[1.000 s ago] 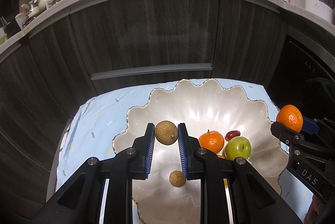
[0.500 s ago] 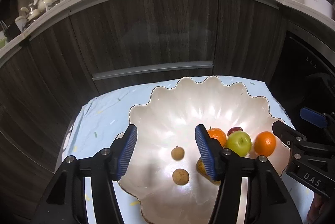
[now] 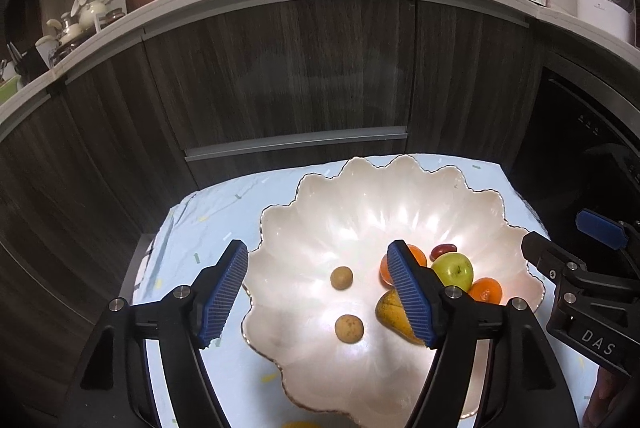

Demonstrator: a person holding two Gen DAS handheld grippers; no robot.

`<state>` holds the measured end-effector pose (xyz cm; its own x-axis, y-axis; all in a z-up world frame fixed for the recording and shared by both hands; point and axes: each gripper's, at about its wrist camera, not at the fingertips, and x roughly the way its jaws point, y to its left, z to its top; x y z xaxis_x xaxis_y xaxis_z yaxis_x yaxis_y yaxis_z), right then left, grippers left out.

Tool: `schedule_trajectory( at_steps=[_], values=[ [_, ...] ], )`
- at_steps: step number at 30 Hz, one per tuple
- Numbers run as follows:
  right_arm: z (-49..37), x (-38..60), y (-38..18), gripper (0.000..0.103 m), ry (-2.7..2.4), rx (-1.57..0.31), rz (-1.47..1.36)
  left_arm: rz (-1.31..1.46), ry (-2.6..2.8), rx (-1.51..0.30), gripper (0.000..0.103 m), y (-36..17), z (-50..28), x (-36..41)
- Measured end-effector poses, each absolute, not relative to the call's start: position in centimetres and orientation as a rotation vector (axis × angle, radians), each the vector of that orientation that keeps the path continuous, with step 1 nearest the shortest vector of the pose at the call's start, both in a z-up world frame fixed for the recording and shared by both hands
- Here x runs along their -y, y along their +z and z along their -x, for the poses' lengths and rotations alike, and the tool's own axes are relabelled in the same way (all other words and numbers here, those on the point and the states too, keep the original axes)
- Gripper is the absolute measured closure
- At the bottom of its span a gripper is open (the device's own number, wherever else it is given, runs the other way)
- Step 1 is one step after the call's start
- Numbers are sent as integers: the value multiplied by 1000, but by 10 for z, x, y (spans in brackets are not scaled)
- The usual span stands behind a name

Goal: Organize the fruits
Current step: 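Withdraw both open tools from the bowl toward the lemon and red date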

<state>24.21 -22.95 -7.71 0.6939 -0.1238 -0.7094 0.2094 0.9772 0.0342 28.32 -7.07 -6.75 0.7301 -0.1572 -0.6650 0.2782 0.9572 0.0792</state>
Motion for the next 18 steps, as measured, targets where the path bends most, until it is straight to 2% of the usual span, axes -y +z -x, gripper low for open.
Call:
schedule_trajectory(
  at_steps=[6,18],
  values=[
    [-233,229,-73,25,-193,-785,-137,-187,-250,-698,27,-59,-271,68],
    [-206,222,-70,25,-261,-797,-164,-202,-288,-693,27,-53,-247,58]
  ],
)
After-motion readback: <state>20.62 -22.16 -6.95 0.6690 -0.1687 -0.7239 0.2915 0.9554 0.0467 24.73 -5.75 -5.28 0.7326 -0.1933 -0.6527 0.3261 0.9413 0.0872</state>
